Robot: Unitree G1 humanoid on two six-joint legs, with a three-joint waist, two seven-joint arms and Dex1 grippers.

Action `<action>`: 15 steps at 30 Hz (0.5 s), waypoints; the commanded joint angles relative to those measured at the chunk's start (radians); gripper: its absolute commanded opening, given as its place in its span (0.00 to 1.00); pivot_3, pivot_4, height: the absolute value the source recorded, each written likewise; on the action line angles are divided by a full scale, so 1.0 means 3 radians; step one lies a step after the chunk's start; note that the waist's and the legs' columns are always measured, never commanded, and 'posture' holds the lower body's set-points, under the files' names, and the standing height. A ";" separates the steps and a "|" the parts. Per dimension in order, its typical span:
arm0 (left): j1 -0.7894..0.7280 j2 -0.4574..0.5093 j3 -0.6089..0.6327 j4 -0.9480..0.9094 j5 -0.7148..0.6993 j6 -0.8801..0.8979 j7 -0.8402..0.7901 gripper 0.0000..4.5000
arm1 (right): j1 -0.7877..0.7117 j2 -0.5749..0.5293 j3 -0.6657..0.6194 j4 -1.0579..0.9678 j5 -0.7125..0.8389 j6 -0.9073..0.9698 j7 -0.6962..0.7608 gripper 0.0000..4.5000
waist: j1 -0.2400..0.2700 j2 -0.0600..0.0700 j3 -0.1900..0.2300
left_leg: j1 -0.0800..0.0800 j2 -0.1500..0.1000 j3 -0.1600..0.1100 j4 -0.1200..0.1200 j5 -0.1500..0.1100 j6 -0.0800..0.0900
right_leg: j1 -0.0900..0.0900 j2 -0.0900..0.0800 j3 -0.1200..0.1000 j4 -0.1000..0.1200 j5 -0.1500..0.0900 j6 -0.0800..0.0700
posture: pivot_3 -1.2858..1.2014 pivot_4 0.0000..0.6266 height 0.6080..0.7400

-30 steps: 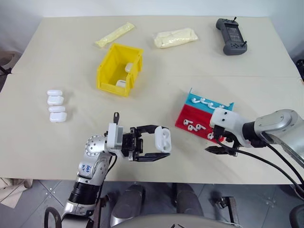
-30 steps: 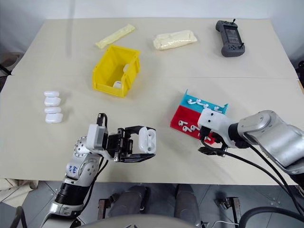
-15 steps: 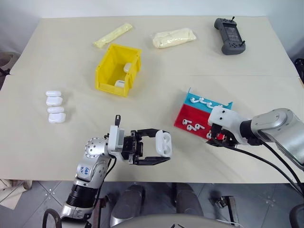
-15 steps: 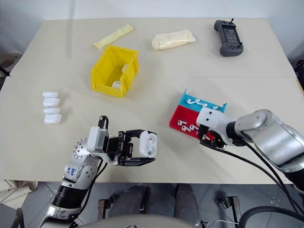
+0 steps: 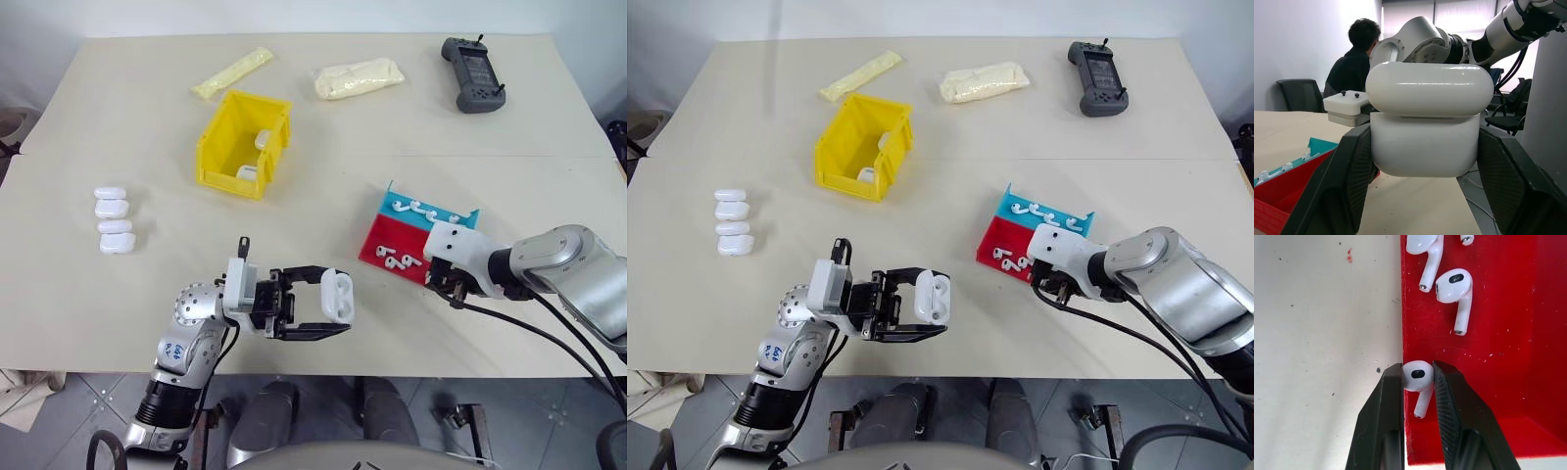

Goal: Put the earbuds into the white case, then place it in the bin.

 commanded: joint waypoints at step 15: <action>-0.0427 -0.0036 0.0084 0.0524 -0.0047 -0.0170 -0.0294 0.62 | 0.1116 0.0612 -0.1878 -0.0071 0.0578 -0.1594 0.0434 0.11 | 0.0017 -0.0003 0.0002 | 0.0000 -0.0001 -0.0003 -0.0003 -0.0003 0.0005 | 0.0005 -0.0001 -0.0006 -0.0009 0.0001 0.0002 | 0.52 0.24 1.00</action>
